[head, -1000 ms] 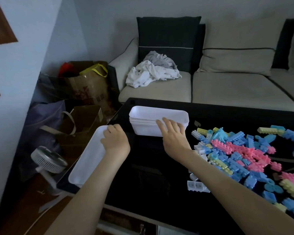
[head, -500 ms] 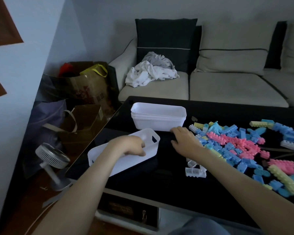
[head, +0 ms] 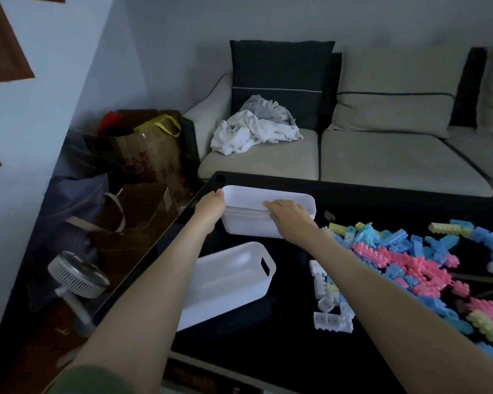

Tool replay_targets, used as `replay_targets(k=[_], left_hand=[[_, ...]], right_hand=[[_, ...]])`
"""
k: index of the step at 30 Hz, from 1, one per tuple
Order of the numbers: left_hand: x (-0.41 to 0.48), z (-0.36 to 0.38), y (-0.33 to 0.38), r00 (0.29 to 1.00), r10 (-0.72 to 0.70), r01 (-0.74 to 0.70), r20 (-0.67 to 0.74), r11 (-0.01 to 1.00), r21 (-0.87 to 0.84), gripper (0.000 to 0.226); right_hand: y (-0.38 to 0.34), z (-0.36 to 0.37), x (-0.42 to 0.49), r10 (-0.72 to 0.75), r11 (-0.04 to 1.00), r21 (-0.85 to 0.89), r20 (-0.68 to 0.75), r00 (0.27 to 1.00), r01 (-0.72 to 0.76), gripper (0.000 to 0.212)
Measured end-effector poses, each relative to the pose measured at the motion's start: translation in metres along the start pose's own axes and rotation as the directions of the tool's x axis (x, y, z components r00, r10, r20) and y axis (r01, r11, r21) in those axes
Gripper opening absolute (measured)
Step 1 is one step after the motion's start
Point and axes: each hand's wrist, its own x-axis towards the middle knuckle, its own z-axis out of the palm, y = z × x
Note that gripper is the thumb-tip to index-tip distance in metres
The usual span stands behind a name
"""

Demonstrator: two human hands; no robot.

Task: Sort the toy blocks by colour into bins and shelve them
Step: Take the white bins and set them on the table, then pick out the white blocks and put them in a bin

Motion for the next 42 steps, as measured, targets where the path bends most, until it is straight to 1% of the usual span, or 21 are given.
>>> replay_targets(k=[2,4,7,8,10,12,14,16,18,20,22,23,26,29,31,33,34,35,37,39,42], left_hand=[[0.010,0.009,0.001,0.999,-0.044,0.044,-0.005,0.998,-0.038,0.047],[0.015,0.015,-0.005,0.999,-0.035,0.035,-0.017,0.999,-0.009,0.039],[0.024,0.021,-0.014,0.999,-0.027,0.029,-0.039,0.998,0.053,0.036],[0.026,0.022,-0.013,0.998,-0.023,0.028,-0.052,0.995,0.101,0.035],[0.023,0.022,-0.009,0.998,-0.011,0.029,-0.066,0.960,0.277,0.035],[0.017,0.024,-0.007,0.997,0.039,-0.004,-0.070,0.897,0.442,0.045],[0.001,0.027,-0.009,0.990,0.140,-0.120,-0.003,0.857,0.501,0.059],[-0.027,0.030,-0.013,0.948,0.301,-0.308,0.104,0.785,0.538,0.063],[-0.056,0.029,-0.017,0.875,0.378,-0.481,0.302,0.615,0.624,0.063],[-0.083,0.026,-0.021,0.840,0.292,-0.543,0.458,0.462,0.701,0.069],[-0.104,0.022,-0.029,0.811,0.168,-0.575,0.561,0.408,0.709,0.085],[-0.111,0.020,-0.034,0.794,0.133,-0.593,0.594,0.384,0.707,0.091],[-0.120,0.023,-0.044,0.744,0.165,-0.664,0.648,0.298,0.686,0.092],[-0.124,0.031,-0.045,0.661,0.266,-0.748,0.702,0.301,0.591,0.086],[-0.127,0.039,-0.042,0.619,0.304,-0.782,0.724,0.323,0.533,0.084],[-0.133,0.047,-0.038,0.593,0.374,-0.799,0.713,0.379,0.466,0.080],[-0.135,0.050,-0.036,0.585,0.432,-0.801,0.686,0.438,0.408,0.075],[-0.137,0.051,-0.033,0.590,0.488,-0.788,0.643,0.521,0.327,0.070],[-0.142,0.050,-0.025,0.650,0.536,-0.704,0.539,0.692,0.159,0.062],[-0.144,0.047,-0.019,0.700,0.523,-0.616,0.487,0.787,0.040,0.052],[-0.144,0.046,-0.019,0.734,0.450,-0.433,0.509,0.887,-0.160,0.036]], right_hand=[[0.003,0.006,0.010,-0.011,1.000,-0.003,0.027,1.000,0.011,0.046],[0.006,0.010,0.014,0.003,1.000,-0.018,0.026,1.000,-0.002,0.043],[0.008,0.011,0.016,0.018,0.999,-0.033,0.017,1.000,-0.017,0.035],[0.008,0.009,0.016,0.021,1.000,-0.018,0.025,0.999,-0.020,0.031],[0.008,0.007,0.015,0.015,0.999,0.034,0.066,0.998,-0.018,0.026],[0.008,0.004,0.008,-0.008,0.997,0.083,0.099,0.995,0.000,0.034],[0.007,0.003,-0.009,-0.039,0.995,0.094,0.060,0.997,0.033,0.042],[0.008,0.002,-0.035,-0.044,0.997,0.068,-0.029,0.999,0.046,0.054],[0.014,0.003,-0.063,0.001,1.000,-0.019,-0.054,0.999,-0.002,0.060],[0.025,0.004,-0.084,0.081,0.989,-0.132,0.061,0.995,-0.073,0.056],[0.034,0.004,-0.099,0.169,0.972,-0.199,0.233,0.958,-0.123,0.044],[0.037,0.005,-0.103,0.195,0.970,-0.198,0.275,0.941,-0.144,0.040],[0.038,0.005,-0.108,0.216,0.971,-0.152,0.251,0.944,-0.182,0.034],[0.036,0.006,-0.112,0.249,0.967,-0.092,0.149,0.957,-0.237,0.034],[0.036,0.004,-0.117,0.297,0.955,-0.034,0.026,0.955,-0.296,0.035],[0.036,-0.003,-0.122,0.351,0.930,0.151,-0.103,0.931,-0.334,0.033],[0.036,-0.009,-0.125,0.386,0.890,0.315,-0.141,0.912,-0.328,0.032],[0.035,-0.017,-0.128,0.429,0.807,0.509,-0.155,0.890,-0.301,0.030],[0.030,-0.031,-0.131,0.484,0.539,0.818,-0.105,0.869,-0.202,0.029],[0.021,-0.038,-0.130,0.442,0.346,0.926,-0.017,0.897,-0.153,0.030],[0.000,-0.031,-0.124,0.365,0.165,0.974,0.084,0.927,-0.153,0.033]])
